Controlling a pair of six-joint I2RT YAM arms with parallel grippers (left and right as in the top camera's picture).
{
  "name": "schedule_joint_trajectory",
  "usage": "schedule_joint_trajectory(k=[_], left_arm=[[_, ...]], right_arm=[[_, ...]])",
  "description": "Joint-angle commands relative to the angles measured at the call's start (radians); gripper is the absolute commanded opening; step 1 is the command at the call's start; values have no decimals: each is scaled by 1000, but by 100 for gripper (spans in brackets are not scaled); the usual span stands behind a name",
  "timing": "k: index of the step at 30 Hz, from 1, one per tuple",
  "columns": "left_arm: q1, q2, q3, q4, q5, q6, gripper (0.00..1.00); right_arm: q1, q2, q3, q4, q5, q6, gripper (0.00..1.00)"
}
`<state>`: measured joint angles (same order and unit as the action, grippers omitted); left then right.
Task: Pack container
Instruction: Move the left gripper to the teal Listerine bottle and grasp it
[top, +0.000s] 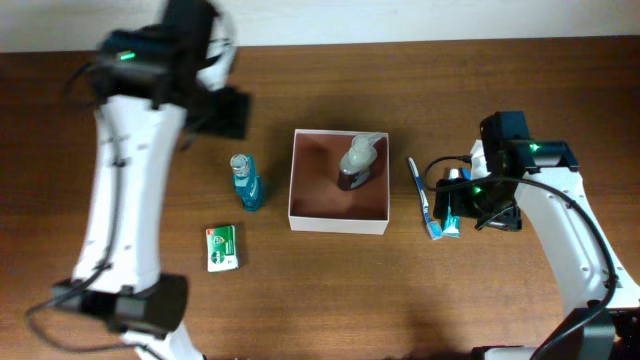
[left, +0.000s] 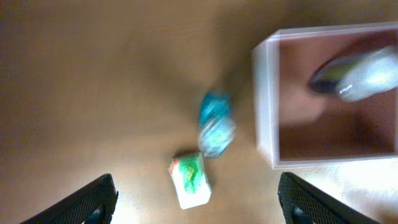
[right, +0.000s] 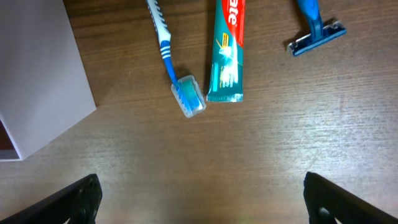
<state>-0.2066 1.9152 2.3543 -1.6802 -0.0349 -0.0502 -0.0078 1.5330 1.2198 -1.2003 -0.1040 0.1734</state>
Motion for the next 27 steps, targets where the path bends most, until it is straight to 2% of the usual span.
schedule_joint_trajectory(k=[1,5,12,20,27], left_arm=[[103,-76,-230,13,74,26,85],[106,-76,-458,207,122,70,81],[40,-76,-503,273,121,69,81],[0,-73,-721,491,114,66,81],[0,-73,-749,541,92,66,75]], right_arm=[[-6,6,16,-1,11,-1,98],[-6,6,16,0,11,-1,99],[-6,6,16,0,11,-1,99],[-6,6,16,0,11,-1,98],[-6,6,16,0,11,-1,99]])
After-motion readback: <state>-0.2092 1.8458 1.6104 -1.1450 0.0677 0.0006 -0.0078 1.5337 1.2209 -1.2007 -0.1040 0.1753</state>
